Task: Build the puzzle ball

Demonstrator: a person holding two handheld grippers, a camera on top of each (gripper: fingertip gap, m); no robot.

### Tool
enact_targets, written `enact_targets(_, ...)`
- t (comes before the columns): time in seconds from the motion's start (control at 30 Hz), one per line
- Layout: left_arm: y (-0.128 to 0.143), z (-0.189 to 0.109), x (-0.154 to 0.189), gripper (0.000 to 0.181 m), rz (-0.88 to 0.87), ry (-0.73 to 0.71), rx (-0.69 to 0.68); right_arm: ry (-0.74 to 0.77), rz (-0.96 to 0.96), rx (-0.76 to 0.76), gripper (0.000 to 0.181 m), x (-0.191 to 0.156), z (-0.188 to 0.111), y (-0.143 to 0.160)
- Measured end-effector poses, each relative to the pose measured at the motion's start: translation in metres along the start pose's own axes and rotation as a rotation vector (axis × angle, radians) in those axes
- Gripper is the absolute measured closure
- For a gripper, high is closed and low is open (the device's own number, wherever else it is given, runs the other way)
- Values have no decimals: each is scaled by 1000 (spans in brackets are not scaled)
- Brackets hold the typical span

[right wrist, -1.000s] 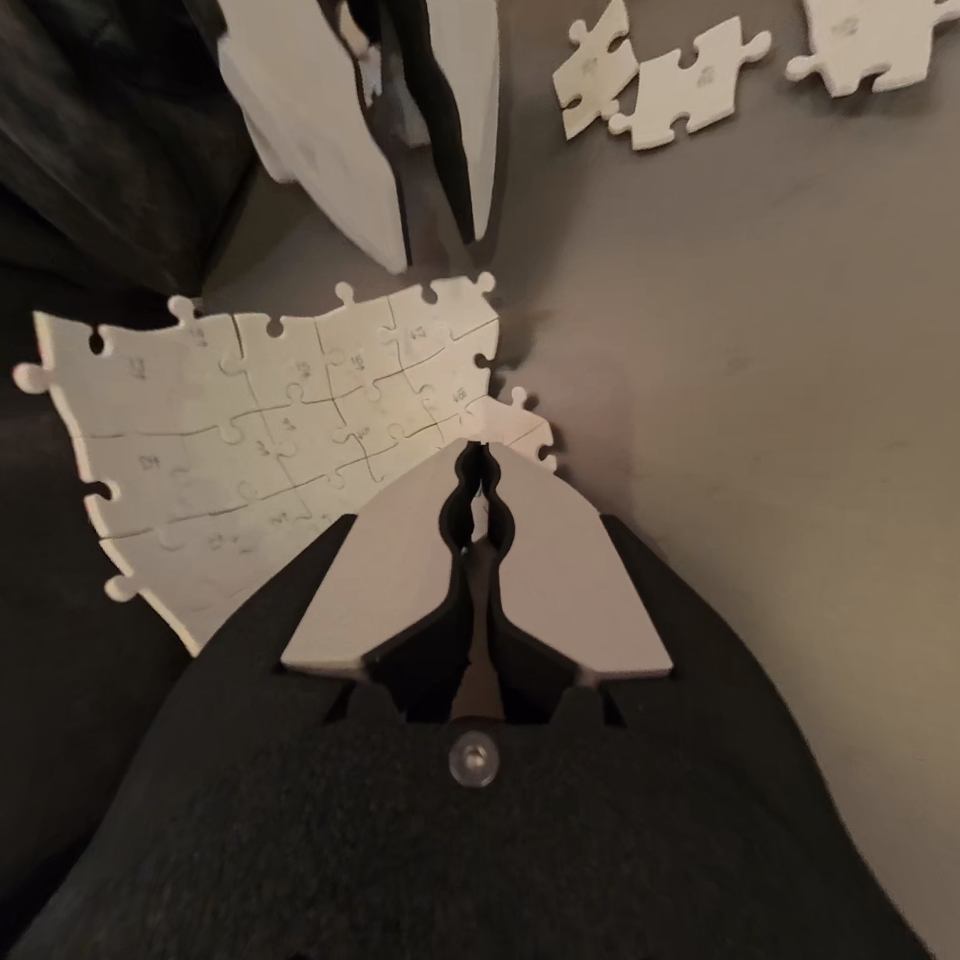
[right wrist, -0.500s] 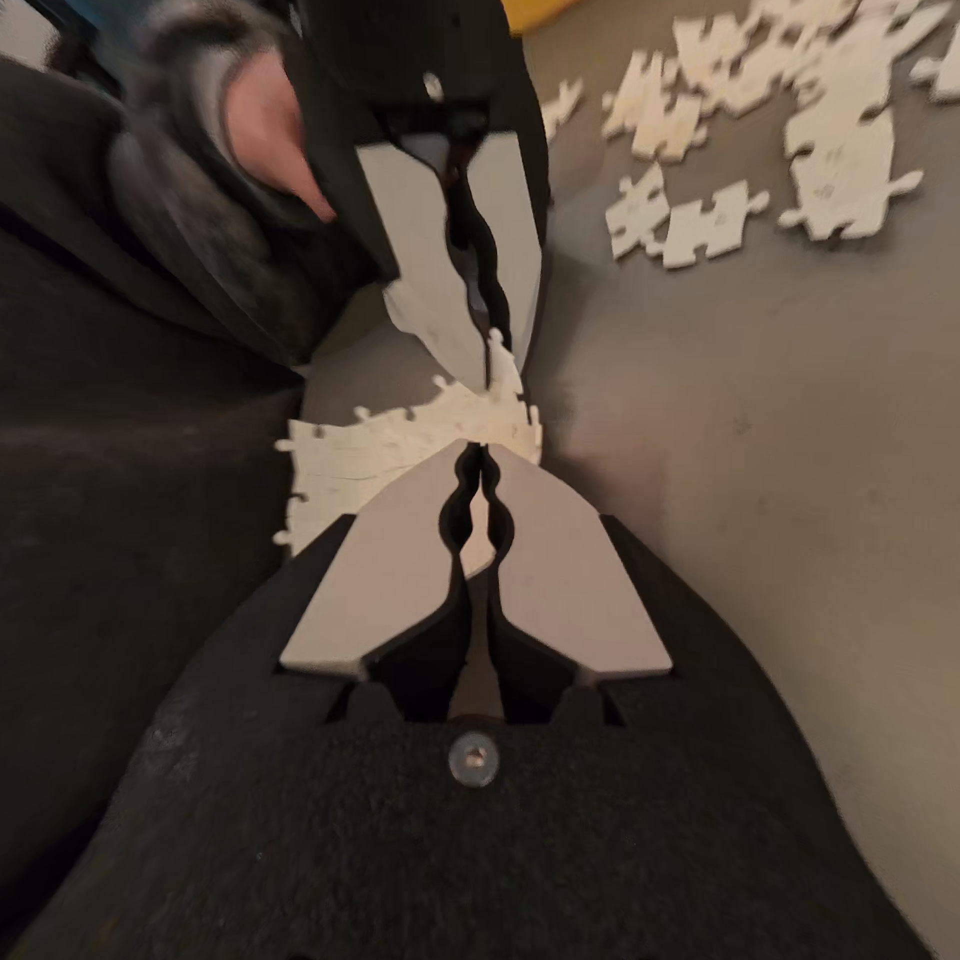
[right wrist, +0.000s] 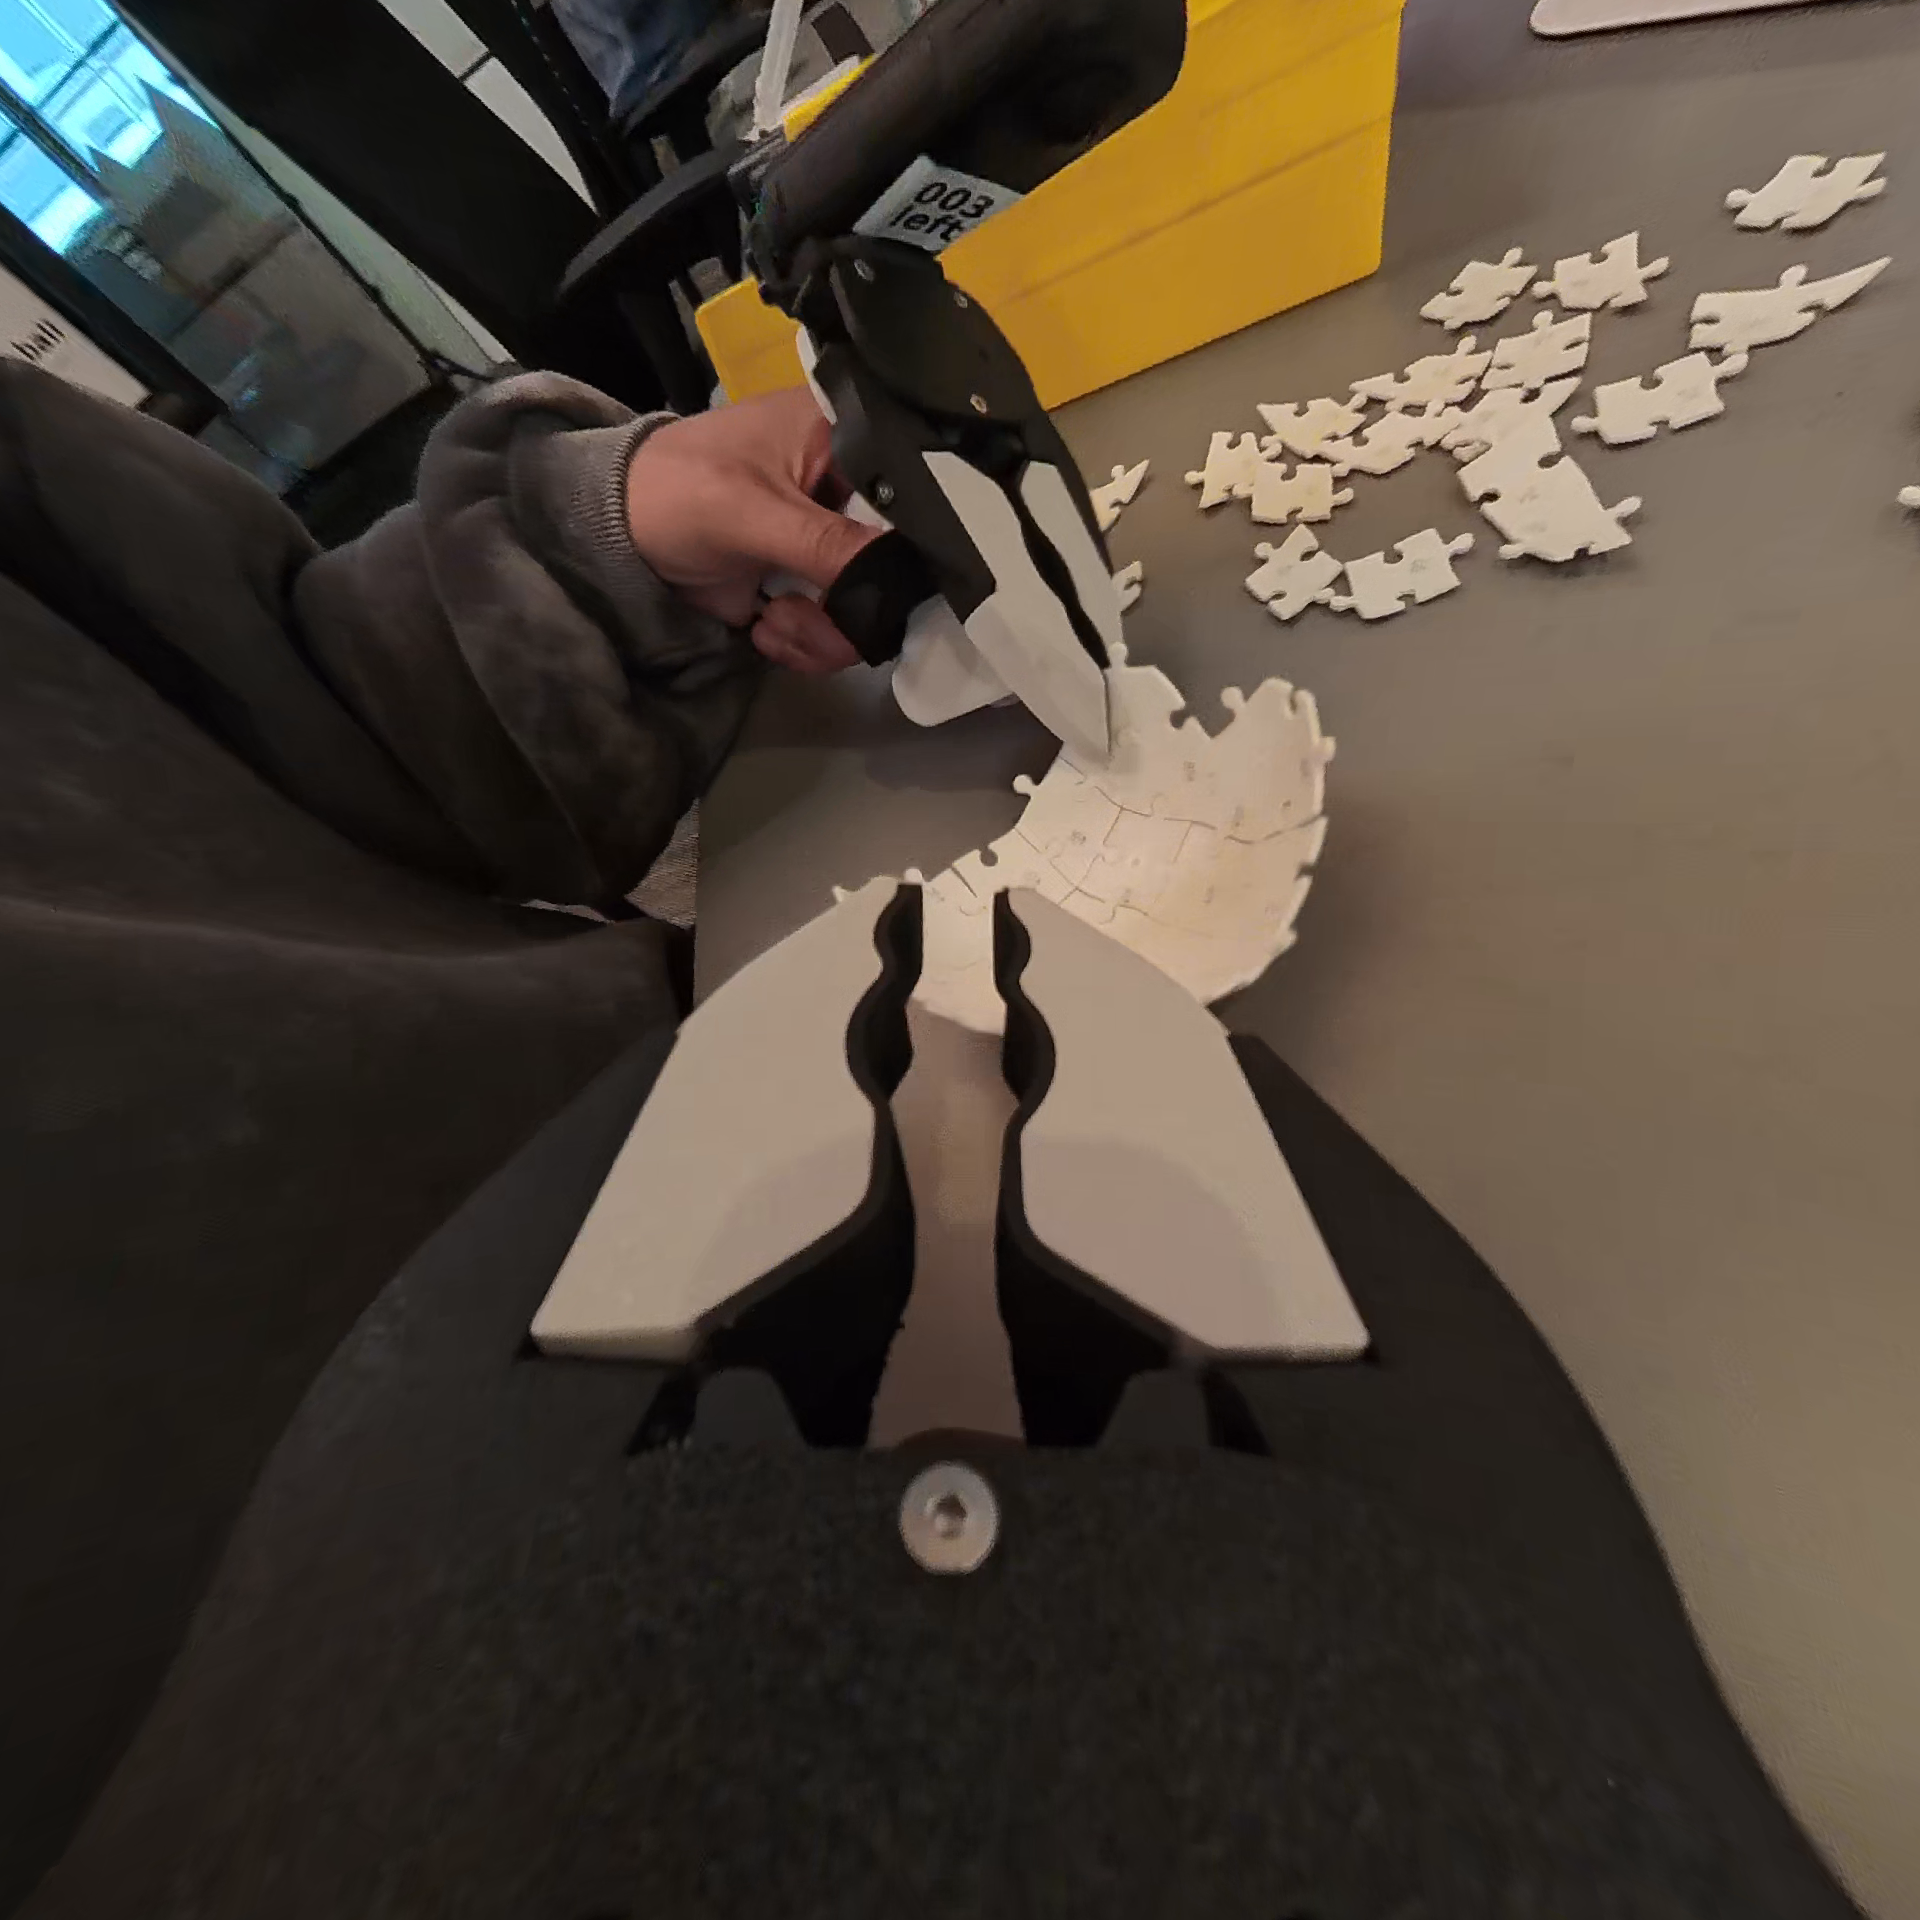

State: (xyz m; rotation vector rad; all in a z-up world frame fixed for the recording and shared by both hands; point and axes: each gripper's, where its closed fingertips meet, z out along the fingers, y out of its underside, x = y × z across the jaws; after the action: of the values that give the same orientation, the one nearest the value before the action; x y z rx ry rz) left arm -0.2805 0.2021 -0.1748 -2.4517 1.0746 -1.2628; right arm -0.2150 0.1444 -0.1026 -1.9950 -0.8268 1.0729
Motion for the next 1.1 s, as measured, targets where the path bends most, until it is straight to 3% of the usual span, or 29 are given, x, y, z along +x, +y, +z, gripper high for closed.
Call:
enact_targets(0.23, 11, -5, 5, 174, -6, -46, 31, 171, -28, 14, 167, 19, -2, 9)
enact_targets(0.4, 9, -5, 8, 174, 5, -62, 43, 236, -187, -5, 167, 35, -5, -20)
enact_targets(0.53, 9, -5, 8, 175, 19, -77, 34, 58, -211, -224, 166, 63, 18, -11)
enact_targets(0.67, 7, -5, 9, 175, 29, -85, 29, -93, -181, -308, 167, 69, 47, -1)
enact_targets(0.8, 8, -4, 8, 174, 27, -86, 25, -58, -193, -356, 168, 77, 59, 4)
enact_targets(1.0, 8, -4, 8, 176, 28, -80, 27, -15, -190, -325, 169, 85, 51, -4)
enact_targets(1.1, 8, -4, 9, 176, 30, -76, 23, -68, -172, -360, 171, 79, 55, 4)
